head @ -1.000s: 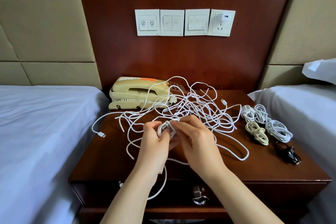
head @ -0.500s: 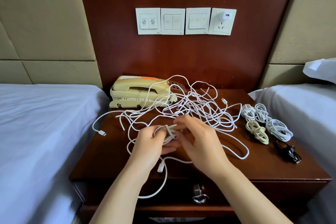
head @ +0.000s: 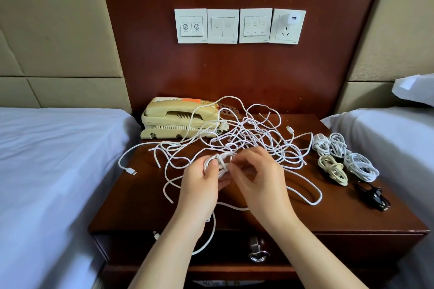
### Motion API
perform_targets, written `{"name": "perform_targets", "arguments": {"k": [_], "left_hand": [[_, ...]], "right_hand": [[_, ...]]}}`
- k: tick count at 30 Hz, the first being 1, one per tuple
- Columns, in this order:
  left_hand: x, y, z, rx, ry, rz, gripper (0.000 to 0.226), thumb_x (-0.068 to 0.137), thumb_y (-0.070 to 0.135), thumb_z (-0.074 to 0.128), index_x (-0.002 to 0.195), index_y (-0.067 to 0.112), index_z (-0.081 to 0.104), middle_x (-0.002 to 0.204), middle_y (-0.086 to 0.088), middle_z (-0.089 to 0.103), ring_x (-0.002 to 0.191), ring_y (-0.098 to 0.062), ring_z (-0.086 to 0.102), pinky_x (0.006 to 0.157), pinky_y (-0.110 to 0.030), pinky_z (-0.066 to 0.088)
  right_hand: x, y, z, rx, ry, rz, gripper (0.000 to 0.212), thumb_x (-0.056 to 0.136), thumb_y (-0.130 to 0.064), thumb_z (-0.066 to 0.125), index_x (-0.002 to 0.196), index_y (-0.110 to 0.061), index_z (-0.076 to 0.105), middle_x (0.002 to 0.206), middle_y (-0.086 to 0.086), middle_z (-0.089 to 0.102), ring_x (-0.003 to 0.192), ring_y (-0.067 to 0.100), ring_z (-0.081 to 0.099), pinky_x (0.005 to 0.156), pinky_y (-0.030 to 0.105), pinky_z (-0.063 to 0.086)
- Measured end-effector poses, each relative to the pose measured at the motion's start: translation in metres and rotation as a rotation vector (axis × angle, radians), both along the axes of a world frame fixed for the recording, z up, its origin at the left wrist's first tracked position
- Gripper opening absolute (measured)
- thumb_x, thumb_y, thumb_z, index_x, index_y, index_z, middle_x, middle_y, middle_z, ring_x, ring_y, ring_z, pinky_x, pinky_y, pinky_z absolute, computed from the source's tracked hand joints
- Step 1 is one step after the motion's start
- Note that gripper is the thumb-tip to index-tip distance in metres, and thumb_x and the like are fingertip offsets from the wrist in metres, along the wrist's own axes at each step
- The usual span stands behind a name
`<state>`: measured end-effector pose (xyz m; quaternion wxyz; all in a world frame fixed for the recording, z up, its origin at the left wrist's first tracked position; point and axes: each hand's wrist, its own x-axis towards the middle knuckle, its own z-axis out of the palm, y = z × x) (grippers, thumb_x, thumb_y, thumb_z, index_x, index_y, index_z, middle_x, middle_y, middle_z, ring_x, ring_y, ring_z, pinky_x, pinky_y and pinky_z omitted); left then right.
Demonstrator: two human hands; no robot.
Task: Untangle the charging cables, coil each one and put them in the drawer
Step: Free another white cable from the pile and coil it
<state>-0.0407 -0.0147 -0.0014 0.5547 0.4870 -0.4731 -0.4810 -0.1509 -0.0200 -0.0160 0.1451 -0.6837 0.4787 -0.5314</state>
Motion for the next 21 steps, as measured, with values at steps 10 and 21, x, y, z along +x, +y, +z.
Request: {"name": "perform_targets", "arguments": {"k": [10,21], "left_hand": [[-0.012,0.001,-0.007,0.027,0.111,0.081,0.030,0.099,0.006,0.039,0.089,0.013,0.066,0.088,-0.004,0.071,0.077,-0.008,0.070,0.059,-0.014,0.053],[-0.029,0.004,-0.001,0.091,0.288,-0.017,0.023,0.097,0.006,0.044,0.093,0.011,0.066,0.088,-0.005,0.072,0.084,-0.012,0.070,0.072,-0.025,0.057]], "right_hand": [[0.004,-0.004,-0.010,-0.123,0.271,-0.168,0.004,0.082,-0.014,0.066,0.085,-0.016,0.065,0.082,-0.009,0.052,0.079,0.012,0.046,0.066,0.012,0.032],[-0.010,-0.006,-0.006,-0.091,0.004,-0.081,0.006,0.089,-0.013,0.053,0.086,-0.017,0.057,0.086,-0.010,0.049,0.079,0.005,0.050,0.068,0.015,0.040]]}}
